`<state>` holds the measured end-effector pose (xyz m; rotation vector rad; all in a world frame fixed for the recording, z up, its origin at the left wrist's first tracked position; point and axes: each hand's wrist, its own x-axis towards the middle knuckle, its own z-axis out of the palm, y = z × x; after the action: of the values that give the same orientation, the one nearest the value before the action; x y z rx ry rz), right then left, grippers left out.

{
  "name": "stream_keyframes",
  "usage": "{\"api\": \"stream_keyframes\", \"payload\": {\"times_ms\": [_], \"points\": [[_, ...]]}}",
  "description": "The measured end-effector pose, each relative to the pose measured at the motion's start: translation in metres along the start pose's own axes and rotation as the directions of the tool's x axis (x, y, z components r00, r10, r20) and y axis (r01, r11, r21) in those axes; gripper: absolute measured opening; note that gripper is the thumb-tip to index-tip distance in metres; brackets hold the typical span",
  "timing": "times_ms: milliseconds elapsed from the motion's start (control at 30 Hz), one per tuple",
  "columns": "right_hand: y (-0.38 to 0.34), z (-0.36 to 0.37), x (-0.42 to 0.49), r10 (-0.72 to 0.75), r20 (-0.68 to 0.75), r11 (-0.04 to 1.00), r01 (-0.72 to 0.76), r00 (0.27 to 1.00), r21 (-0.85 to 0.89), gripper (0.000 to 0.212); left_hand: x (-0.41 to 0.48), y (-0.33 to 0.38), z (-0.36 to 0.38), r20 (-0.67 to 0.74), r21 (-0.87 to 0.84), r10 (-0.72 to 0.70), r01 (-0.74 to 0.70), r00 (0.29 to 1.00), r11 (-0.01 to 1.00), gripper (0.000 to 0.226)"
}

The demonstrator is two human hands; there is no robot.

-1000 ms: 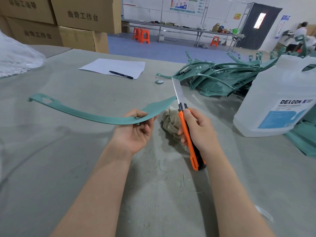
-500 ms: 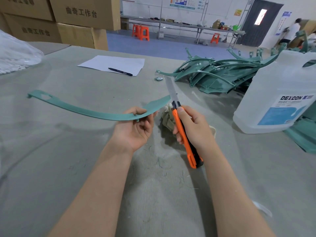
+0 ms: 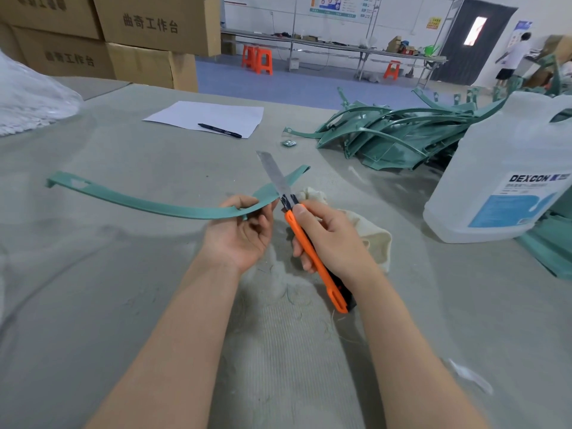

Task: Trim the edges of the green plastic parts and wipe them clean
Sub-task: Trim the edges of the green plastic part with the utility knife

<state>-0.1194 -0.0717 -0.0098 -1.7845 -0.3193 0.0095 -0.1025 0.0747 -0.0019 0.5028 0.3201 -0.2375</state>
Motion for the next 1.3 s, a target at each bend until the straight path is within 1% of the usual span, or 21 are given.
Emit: {"api": "stream_keyframes", "payload": {"times_ms": [67,133,200,300,400,500,633,767,833,933,1033,1100,1233,1267,1300], "points": [[-0.001,0.0,-0.001,0.004,0.02,1.0,-0.004,1.0,0.02,0.021,0.0,0.001,0.0,0.007,-0.017,0.006,-0.006,1.0,1.0,0.025],[-0.002,-0.002,-0.001,0.005,0.013,0.999,-0.006,1.0,0.038,0.02,0.0,0.002,0.0,0.026,-0.021,0.005,-0.004,1.0,1.0,0.029],[-0.003,-0.007,-0.001,0.011,-0.064,0.998,-0.007,0.998,0.067,0.021,-0.001,0.003,-0.001,0.038,-0.027,-0.004,0.005,0.999,1.0,0.034],[-0.003,-0.018,0.0,0.059,-0.217,0.993,-0.036,0.974,0.108,0.024,-0.002,0.003,-0.001,0.051,-0.027,-0.02,0.021,0.999,0.999,0.025],[-0.001,-0.023,0.0,0.107,-0.271,0.989,-0.075,0.957,0.125,0.024,-0.001,0.004,0.0,0.065,-0.01,-0.033,0.034,0.997,0.999,0.025],[0.0,-0.022,0.0,0.093,-0.268,0.992,-0.065,0.959,0.11,0.023,-0.001,0.003,0.001,0.066,0.009,-0.031,0.031,0.997,0.999,0.031],[0.0,-0.02,0.001,0.059,-0.269,0.998,-0.048,0.961,0.048,0.022,-0.002,0.003,0.001,0.069,0.034,-0.02,0.018,0.997,0.999,0.032],[0.0,-0.019,0.001,0.055,-0.273,0.998,-0.051,0.96,0.022,0.021,-0.002,0.003,0.001,0.08,0.061,-0.026,0.021,0.996,0.998,0.044],[0.001,-0.018,0.002,0.058,-0.272,0.998,-0.055,0.961,0.017,0.021,-0.002,0.003,0.002,0.083,0.065,-0.029,0.024,0.996,0.998,0.046],[0.002,-0.018,0.002,0.055,-0.267,0.998,-0.053,0.962,0.013,0.021,-0.003,0.003,0.001,0.078,0.032,-0.046,0.044,0.996,0.999,0.041],[0.002,-0.017,0.003,0.042,-0.26,0.999,-0.04,0.965,0.014,0.022,-0.004,0.003,0.001,0.088,-0.008,-0.069,0.07,0.994,0.998,0.023],[0.002,-0.017,0.003,0.035,-0.251,0.999,-0.033,0.967,0.014,0.023,-0.004,0.003,0.001,0.094,-0.022,-0.077,0.079,0.993,0.997,0.017],[0.001,-0.017,0.002,0.03,-0.233,0.999,-0.025,0.972,0.022,0.024,-0.004,0.003,0.0,0.107,-0.031,-0.09,0.094,0.99,0.995,0.012],[0.001,-0.017,0.002,0.03,-0.231,0.999,-0.025,0.972,0.025,0.024,-0.004,0.002,0.001,0.116,-0.037,-0.093,0.098,0.989,0.994,0.015],[0.001,-0.016,0.002,0.03,-0.229,0.999,-0.023,0.973,0.032,0.024,-0.004,0.002,0.001,0.128,-0.047,-0.097,0.103,0.987,0.994,0.025]]}}
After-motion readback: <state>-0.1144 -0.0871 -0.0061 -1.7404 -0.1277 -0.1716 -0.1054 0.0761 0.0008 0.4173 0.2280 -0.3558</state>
